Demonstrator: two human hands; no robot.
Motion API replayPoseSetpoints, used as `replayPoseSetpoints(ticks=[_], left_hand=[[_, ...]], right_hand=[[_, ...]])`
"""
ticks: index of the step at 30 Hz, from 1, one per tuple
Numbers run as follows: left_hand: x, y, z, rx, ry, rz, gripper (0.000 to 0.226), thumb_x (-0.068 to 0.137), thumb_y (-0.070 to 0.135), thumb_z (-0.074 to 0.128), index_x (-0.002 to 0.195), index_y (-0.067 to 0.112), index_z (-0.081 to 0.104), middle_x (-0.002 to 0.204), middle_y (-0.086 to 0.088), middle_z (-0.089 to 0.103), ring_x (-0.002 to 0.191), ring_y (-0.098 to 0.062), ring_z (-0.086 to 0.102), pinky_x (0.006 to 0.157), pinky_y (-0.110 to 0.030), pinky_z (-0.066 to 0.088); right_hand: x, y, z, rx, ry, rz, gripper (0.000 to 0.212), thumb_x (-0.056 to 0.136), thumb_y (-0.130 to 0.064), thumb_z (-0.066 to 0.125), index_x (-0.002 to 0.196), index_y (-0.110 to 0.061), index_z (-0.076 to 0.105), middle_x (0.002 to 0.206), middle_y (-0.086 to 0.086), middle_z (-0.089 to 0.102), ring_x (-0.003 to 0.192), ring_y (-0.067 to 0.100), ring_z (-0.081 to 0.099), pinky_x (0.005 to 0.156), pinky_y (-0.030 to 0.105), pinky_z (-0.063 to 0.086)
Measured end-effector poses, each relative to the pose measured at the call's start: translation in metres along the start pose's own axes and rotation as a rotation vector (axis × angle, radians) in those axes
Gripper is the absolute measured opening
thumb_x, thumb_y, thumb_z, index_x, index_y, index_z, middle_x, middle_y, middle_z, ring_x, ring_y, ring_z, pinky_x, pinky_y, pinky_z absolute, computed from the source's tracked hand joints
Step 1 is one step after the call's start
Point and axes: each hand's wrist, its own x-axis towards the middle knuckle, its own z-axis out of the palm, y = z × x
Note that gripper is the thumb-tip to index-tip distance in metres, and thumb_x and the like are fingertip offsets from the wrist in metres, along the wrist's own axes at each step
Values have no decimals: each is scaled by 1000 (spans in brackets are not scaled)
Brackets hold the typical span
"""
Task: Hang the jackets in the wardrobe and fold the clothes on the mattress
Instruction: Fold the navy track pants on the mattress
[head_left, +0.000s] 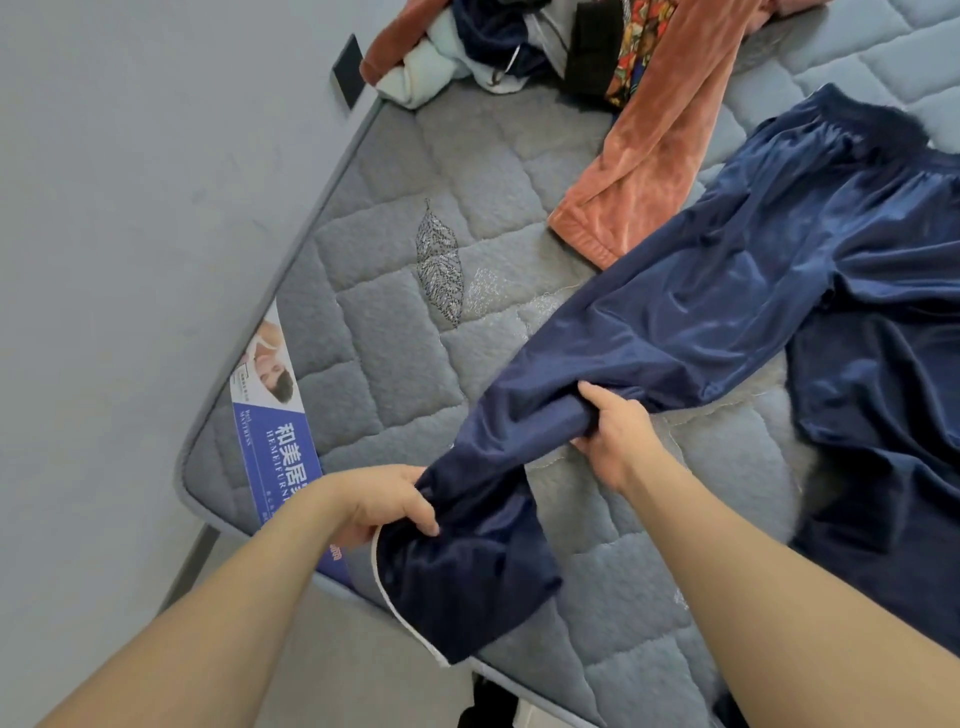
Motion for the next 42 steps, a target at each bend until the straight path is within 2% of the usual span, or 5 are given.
replayPoseSetpoints(ticks=[10,18,28,36,42], left_hand=[[29,-4,12,135,469,145,25,80,27,74,101,17,65,98,-2,73,92,-17,69,93,-42,53],[23,18,59,1020,689,-245,107,61,65,75,140,23,15,134,-7,43,124,-32,49,93,-45,45],[63,71,81,521,744,27,14,87,25,49,85,13,56,97,-11,66,88,-32,61,69,-35,44],[37,95,155,615,497,371,10,98,35,45,98,31,53,95,20,64,90,-6,59,76,-24,44],[68,168,277,-65,676,585,9,95,23,50,100,15,47,94,-5,57,87,-21,54,77,-36,45]], right_hand=[[1,10,-38,-724,124,30,31,88,-40,68,92,-15,51,99,5,55,76,23,57,43,27,51],[-11,1,-107,-942,233,-102,42,93,-49,54,74,-13,45,70,3,52,62,23,50,60,34,45],[-38,-19,-176,-1695,500,-627,40,86,-29,56,124,-17,54,131,8,48,117,31,43,96,42,30],[-79,-43,-283,-1070,937,-712,52,83,-16,65,132,-6,49,130,22,45,119,42,43,97,52,35],[-91,-15,-367,-971,612,61,90,76,-38,78,146,-14,27,147,18,36,134,37,36,110,46,33]])
